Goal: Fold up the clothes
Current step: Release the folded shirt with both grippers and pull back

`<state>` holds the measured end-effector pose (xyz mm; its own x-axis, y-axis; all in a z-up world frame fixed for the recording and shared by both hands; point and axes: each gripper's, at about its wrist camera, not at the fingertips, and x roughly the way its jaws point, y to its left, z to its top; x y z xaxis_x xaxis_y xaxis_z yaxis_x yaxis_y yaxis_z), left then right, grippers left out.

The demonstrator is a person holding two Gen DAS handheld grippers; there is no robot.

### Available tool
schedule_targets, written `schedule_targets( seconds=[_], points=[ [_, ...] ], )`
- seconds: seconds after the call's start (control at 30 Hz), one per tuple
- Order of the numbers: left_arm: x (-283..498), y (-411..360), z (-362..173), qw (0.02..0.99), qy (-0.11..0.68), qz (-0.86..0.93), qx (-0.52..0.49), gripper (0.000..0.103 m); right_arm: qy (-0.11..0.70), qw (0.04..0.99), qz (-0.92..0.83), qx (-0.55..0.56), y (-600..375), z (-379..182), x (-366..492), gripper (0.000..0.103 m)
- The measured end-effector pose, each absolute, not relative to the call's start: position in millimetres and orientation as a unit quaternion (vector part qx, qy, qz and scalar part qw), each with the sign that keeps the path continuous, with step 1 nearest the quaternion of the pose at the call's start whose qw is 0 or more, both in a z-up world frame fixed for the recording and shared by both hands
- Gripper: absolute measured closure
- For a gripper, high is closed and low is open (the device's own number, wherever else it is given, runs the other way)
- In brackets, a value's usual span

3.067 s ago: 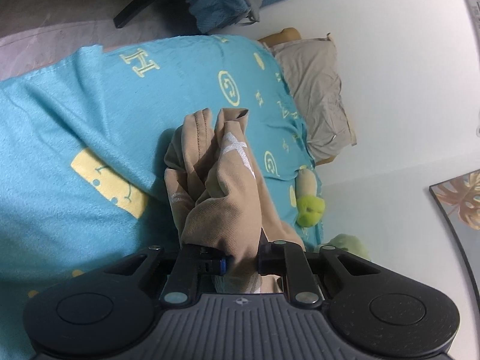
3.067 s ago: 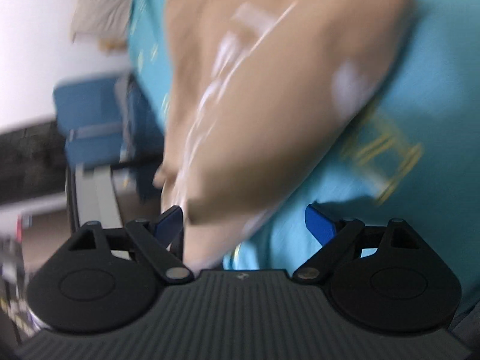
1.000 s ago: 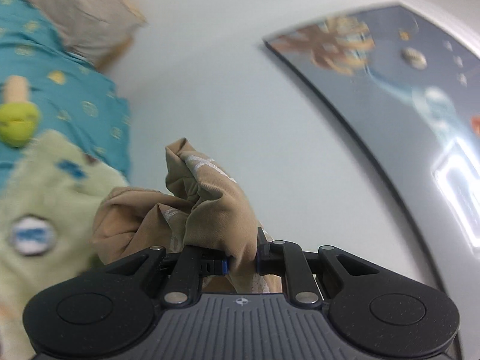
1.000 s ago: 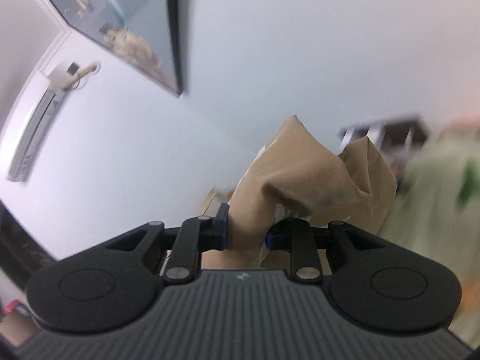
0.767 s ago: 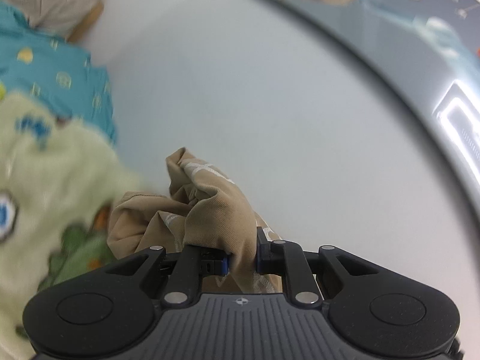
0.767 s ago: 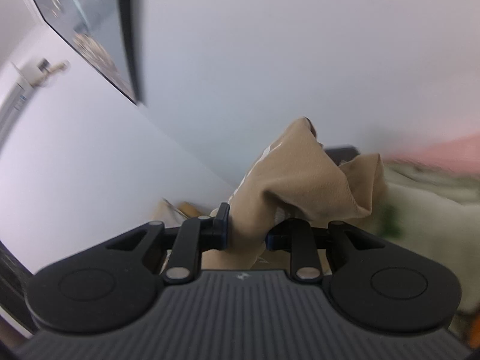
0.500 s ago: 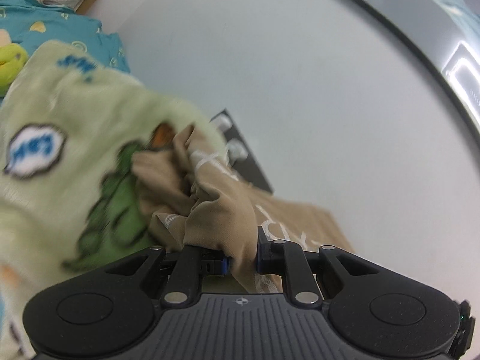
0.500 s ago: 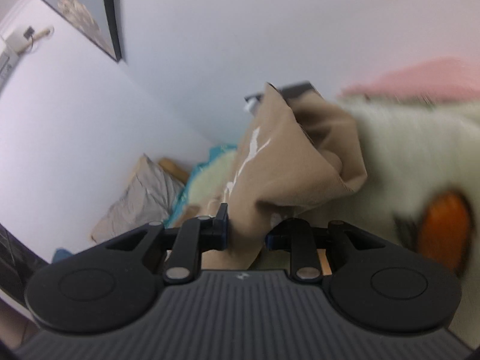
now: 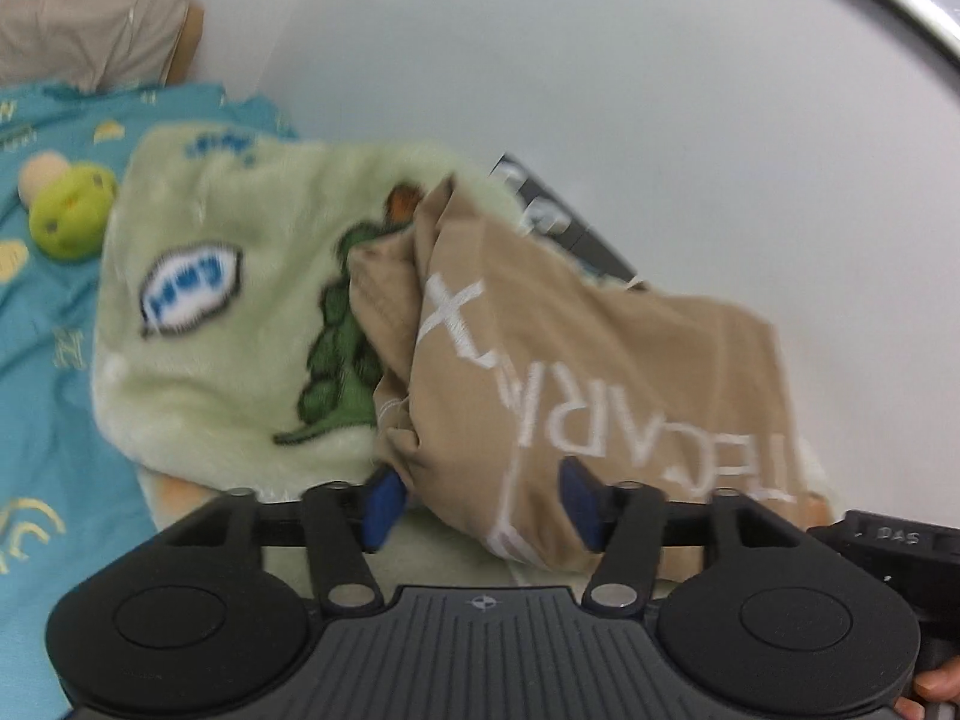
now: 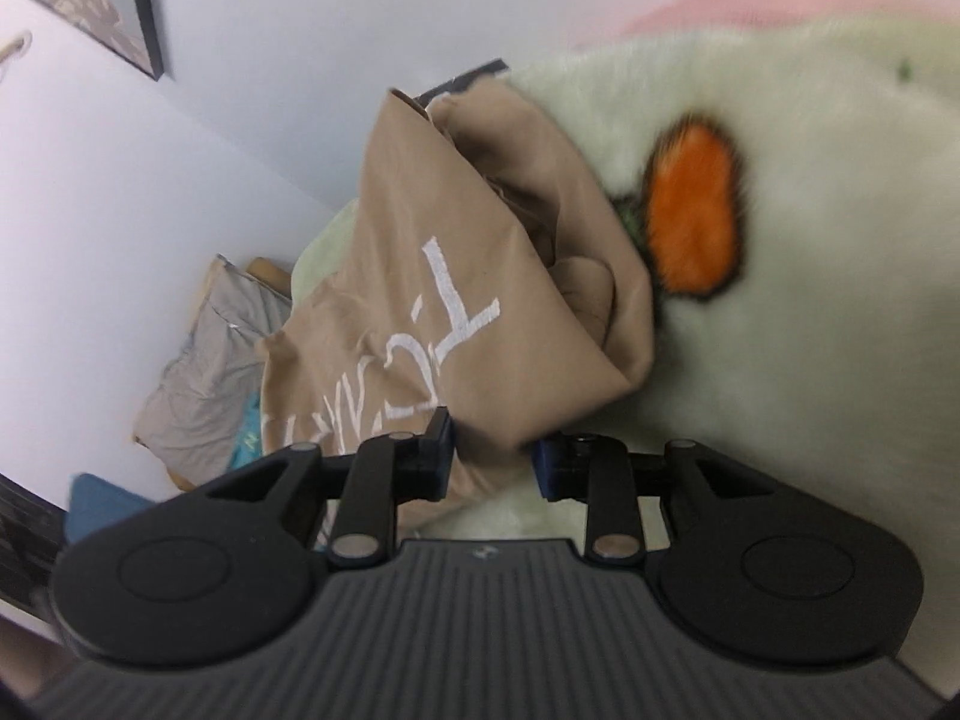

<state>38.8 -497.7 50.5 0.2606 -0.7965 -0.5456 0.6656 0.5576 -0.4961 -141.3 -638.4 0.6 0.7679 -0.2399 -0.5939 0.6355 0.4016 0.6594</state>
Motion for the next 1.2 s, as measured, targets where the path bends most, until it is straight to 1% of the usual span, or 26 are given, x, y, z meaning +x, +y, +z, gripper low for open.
schedule_targets(
  seconds=[0.03,0.07,0.13,0.2,0.27,0.37,0.4,0.43,0.47,0.5,0.53,0.6,0.7,1.0,1.2],
  points=[
    [30,-488,63,0.794,0.386,-0.462,-0.085,0.027,0.213,0.812,-0.276,0.468,-634,6,-145,0.072],
    [19,-478,76,0.8,0.371,-0.464,-0.083,0.021,0.214,0.814,-0.277,0.463,-630,12,-149,0.072],
    [-2,-460,102,0.813,0.338,-0.468,-0.072,0.017,0.208,0.826,-0.272,0.448,-621,25,-160,0.072],
    [-21,-445,125,0.825,0.31,-0.469,-0.057,0.005,0.197,0.842,-0.267,0.426,-606,44,-172,0.072],
    [-40,-430,143,0.837,0.284,-0.466,-0.046,0.001,0.186,0.858,-0.264,0.4,-591,62,-185,0.072],
    [-66,-406,164,0.851,0.247,-0.462,-0.033,0.0,0.172,0.884,-0.262,0.347,-564,87,-202,0.072],
    [-75,-398,169,0.855,0.236,-0.461,-0.029,0.0,0.167,0.891,-0.262,0.33,-557,94,-207,0.068],
    [-84,-389,174,0.858,0.226,-0.461,-0.027,0.0,0.162,0.898,-0.262,0.314,-550,101,-213,0.061],
    [-93,-380,179,0.86,0.217,-0.461,-0.027,0.0,0.154,0.905,-0.262,0.297,-543,106,-220,0.043],
    [-103,-370,182,0.863,0.208,-0.46,-0.025,0.0,0.143,0.911,-0.265,0.281,-536,111,-226,0.021],
    [-113,-361,186,0.866,0.198,-0.458,-0.023,0.0,0.131,0.917,-0.267,0.265,-528,116,-232,0.013],
    [-129,-347,189,0.873,0.177,-0.454,-0.012,0.0,0.109,0.929,-0.267,0.23,-513,123,-240,0.012],
    [-151,-328,190,0.882,0.147,-0.447,-0.001,0.0,0.098,0.942,-0.265,0.18,-488,125,-248,0.012],
    [-197,-290,172,0.899,0.076,-0.43,0.024,0.0,0.045,0.957,-0.268,0.105,-435,101,-263,0.012],
    [-207,-278,153,0.903,0.065,-0.425,0.024,0.0,0.033,0.96,-0.269,0.068,-414,90,-263,0.012]
  ],
)
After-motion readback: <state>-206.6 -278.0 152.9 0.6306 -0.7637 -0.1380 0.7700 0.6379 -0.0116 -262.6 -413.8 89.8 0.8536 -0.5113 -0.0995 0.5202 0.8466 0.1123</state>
